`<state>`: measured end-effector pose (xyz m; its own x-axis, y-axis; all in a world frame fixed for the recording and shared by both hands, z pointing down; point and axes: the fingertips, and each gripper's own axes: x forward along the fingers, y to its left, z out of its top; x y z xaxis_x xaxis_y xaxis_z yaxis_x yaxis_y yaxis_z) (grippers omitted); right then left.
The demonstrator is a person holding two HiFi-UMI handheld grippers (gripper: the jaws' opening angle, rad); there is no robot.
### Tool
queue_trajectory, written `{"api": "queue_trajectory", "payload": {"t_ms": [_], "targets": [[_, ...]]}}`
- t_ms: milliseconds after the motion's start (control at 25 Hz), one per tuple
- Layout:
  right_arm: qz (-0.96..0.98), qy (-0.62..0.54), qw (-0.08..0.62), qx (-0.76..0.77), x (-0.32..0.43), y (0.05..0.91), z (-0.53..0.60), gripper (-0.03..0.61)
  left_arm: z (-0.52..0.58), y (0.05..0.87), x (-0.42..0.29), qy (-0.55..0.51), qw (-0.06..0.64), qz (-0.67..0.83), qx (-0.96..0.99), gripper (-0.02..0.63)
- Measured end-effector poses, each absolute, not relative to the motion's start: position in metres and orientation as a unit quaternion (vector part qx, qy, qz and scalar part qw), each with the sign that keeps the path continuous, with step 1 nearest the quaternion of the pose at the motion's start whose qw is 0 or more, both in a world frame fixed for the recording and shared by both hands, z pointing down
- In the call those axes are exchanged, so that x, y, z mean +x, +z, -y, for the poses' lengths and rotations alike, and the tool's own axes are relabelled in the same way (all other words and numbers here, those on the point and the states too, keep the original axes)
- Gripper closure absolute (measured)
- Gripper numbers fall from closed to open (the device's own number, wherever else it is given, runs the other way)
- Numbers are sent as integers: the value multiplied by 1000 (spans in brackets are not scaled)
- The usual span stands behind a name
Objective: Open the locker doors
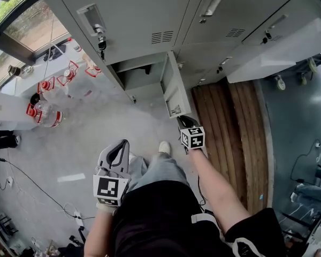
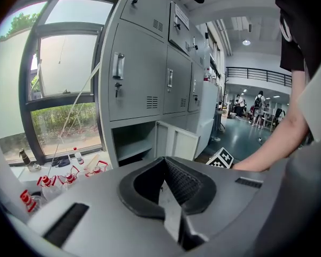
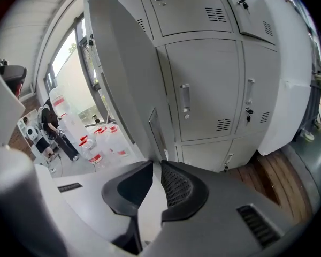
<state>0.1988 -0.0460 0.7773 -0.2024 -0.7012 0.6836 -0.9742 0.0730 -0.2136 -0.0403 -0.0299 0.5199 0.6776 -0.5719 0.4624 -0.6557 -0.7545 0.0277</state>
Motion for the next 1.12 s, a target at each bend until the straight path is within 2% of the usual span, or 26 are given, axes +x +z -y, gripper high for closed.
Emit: {"api": "queue_trajectory", "payload": {"t_ms": [560,920,1120], "targets": [[672,347,197,623,305,779,56,532,26,514,32,224,94,344,907,595],[653,356,202,637,337,788,68,533,38,515,39,232,93,350,903,595],[638,351,180,661,349,775,74,532,45,513,35,228,87,341,908,595]]}}
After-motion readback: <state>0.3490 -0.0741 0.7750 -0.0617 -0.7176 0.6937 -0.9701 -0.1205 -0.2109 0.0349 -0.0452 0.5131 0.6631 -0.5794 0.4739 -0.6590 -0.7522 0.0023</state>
